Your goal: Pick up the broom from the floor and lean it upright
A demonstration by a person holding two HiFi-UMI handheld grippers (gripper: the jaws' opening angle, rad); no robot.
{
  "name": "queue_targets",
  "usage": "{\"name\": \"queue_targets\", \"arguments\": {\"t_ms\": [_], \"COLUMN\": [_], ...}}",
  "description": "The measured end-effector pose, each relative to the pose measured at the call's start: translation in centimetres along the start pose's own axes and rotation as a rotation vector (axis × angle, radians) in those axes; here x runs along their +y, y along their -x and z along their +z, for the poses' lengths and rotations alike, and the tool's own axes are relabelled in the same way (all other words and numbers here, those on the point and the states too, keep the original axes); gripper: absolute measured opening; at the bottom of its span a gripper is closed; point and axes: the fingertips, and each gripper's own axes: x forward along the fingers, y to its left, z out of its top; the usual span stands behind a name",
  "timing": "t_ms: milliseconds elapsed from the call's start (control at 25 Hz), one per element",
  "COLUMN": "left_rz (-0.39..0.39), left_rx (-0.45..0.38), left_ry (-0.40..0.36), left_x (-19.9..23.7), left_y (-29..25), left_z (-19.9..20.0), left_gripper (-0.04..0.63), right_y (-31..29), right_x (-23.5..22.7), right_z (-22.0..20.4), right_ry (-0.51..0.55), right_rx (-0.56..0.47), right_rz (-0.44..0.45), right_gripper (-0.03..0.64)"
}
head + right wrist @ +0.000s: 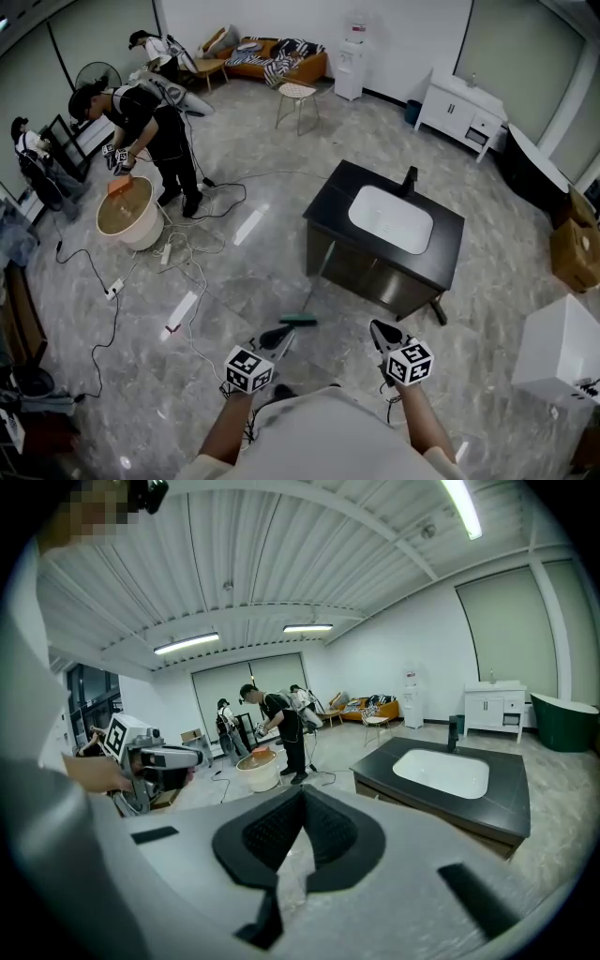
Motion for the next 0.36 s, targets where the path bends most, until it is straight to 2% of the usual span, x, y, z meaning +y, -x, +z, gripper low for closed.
{"name": "queue_targets", "arguments": {"t_ms": [360], "left_rz": [0.009], "left_rx": [-0.003], "left_ry": [0.006], "left_x": [-0.2], "left_y": [-1.3], "left_z": [0.3], "left_gripper": [0.012], "right_y": [-0.4], "right_x": [-0.6], "right_z": [0.1], "right_ry": [0.001], "right_rx": [-0.003], "right_rz": [0.019], "right_gripper": [0.0]}}
